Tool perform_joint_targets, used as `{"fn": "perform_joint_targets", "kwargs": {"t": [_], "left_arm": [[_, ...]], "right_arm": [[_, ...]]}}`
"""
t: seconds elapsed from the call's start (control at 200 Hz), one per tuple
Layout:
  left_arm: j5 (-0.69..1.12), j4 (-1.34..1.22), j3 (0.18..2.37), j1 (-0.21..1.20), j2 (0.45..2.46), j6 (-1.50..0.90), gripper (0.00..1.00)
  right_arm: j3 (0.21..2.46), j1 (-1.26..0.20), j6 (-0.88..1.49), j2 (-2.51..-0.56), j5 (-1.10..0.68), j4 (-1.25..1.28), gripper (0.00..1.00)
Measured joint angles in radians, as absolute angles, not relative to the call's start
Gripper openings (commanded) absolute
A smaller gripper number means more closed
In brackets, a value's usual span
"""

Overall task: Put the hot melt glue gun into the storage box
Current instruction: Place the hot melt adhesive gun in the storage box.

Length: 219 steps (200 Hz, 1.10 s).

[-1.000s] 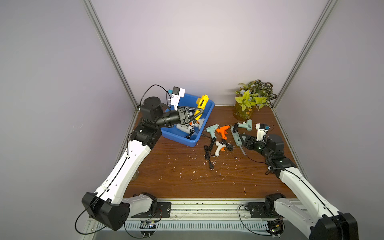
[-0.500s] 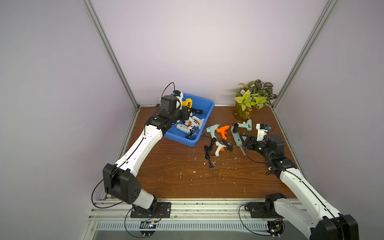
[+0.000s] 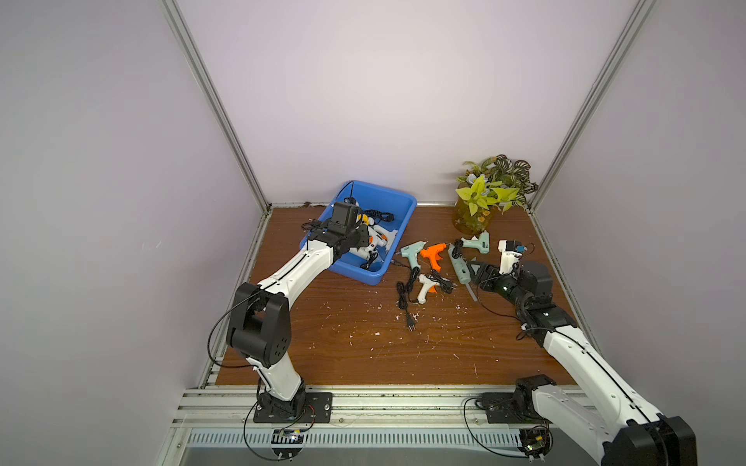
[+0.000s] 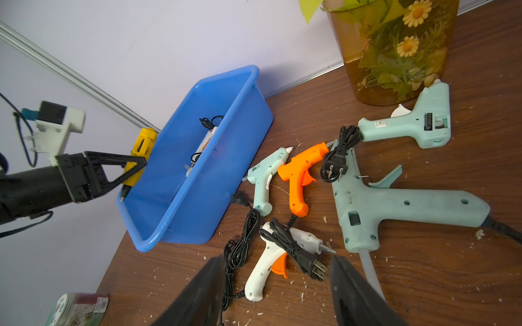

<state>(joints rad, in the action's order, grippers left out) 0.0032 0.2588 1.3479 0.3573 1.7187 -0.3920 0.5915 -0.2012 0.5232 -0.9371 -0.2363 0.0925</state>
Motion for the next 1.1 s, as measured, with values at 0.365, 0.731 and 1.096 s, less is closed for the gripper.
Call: {"fn": "perform_joint_targets", "kwargs": {"t": [0.365,0.731,1.096], "left_arm": [[-0.023,0.229,1.351,0.421,1.877,-0.421,0.00],[-0.031,0.206,1.345,0.434,1.901,-0.446,0.57],[-0.075,0.226,1.229,0.433,1.748,-0.454,0.99]], "right_arm": [[0.591,-0.201,0.524,-0.937,-0.233,0.093,0.65],[0.591,-0.202,0.524,-0.950,-0.233,0.093,0.65],[0.593,-0.299,0.502,-1.008,-0.160,0.051,0.61]]}}
